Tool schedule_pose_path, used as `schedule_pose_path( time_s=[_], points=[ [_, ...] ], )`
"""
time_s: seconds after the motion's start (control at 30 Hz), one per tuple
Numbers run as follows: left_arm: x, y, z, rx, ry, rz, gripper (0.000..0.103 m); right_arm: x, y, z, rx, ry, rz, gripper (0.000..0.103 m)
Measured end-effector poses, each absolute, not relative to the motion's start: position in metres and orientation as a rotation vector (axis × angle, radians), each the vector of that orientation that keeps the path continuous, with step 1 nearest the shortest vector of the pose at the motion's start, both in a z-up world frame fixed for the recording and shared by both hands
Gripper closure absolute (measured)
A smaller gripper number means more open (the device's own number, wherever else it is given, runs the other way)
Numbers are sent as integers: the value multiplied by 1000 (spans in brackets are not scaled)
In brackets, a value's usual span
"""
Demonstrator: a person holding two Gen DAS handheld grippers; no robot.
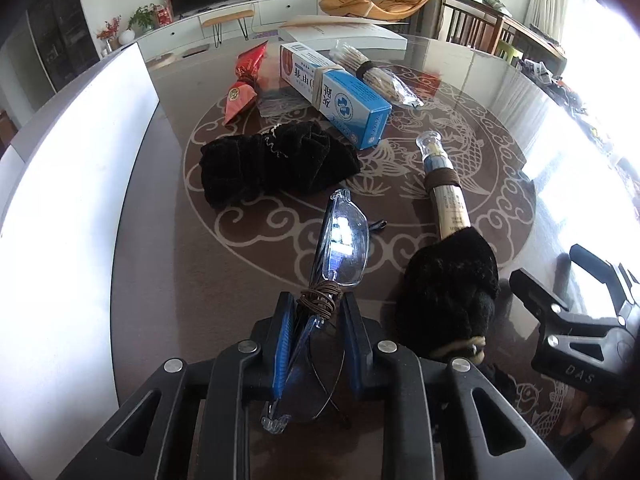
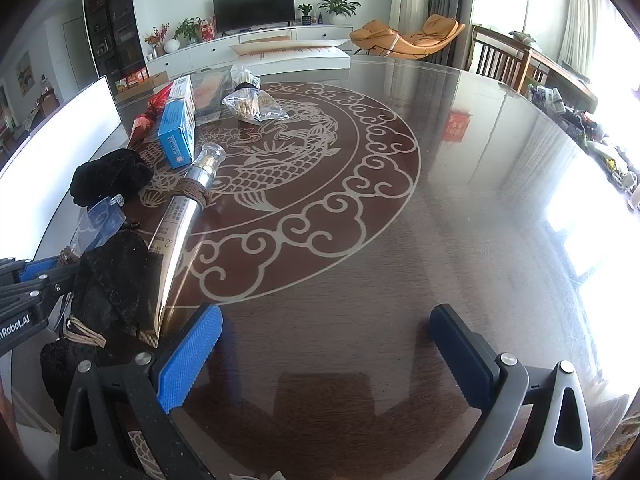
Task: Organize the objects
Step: 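Grasp the clear glasses with the left gripper while the right grasps the black drawstring pouch, then carry the glasses and pouch over the cardboard bin and release both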
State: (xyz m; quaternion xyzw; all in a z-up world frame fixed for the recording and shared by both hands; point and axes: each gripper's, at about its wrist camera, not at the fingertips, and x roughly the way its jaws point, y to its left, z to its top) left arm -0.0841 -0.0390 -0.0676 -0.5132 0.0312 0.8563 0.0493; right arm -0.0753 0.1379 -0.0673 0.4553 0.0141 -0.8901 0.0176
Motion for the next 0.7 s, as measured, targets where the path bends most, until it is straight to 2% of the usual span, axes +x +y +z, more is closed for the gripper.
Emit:
schedule_pose_path(
  time_s=[0.1, 0.17, 0.23, 0.27, 0.3, 0.37, 0.43, 0.53, 0.57, 0.7],
  points=[
    [-60, -46, -64, -1539, -8, 2617, 82, -75, 143, -65, 1490, 54, -2676, 0],
    [-44, -49, -56, -1489, -51, 2645, 82, -67, 159, -58, 1550, -141, -2627, 1],
    [-31, -52, -44, -1430, -69, 2678, 82, -62, 162, -50, 1569, -366, -2470, 11],
    [-26, -54, -38, -1407, -89, 2688, 82, -61, 155, -46, 1573, -415, -2394, 17],
    [-24, -57, -32, -1388, -114, 2694, 82, -62, 144, -41, 1567, -429, -2338, 19],
    [-22, -64, -21, -1361, -163, 2705, 82, -66, 115, -34, 1560, -418, -2263, 20],
    [-18, -71, -11, -1339, -192, 2722, 82, -72, 87, -36, 1582, -396, -2218, 29],
    [-11, -83, 2, -1314, -232, 2735, 82, -78, 51, -46, 1630, -268, -2204, 55],
    [-7, -88, 7, -1303, -238, 2742, 82, -77, 42, -50, 1647, -194, -2209, 71],
    [8, -113, 30, -1249, -292, 2780, 82, -65, 48, -39, 1597, -185, -2274, 74]
  ],
)
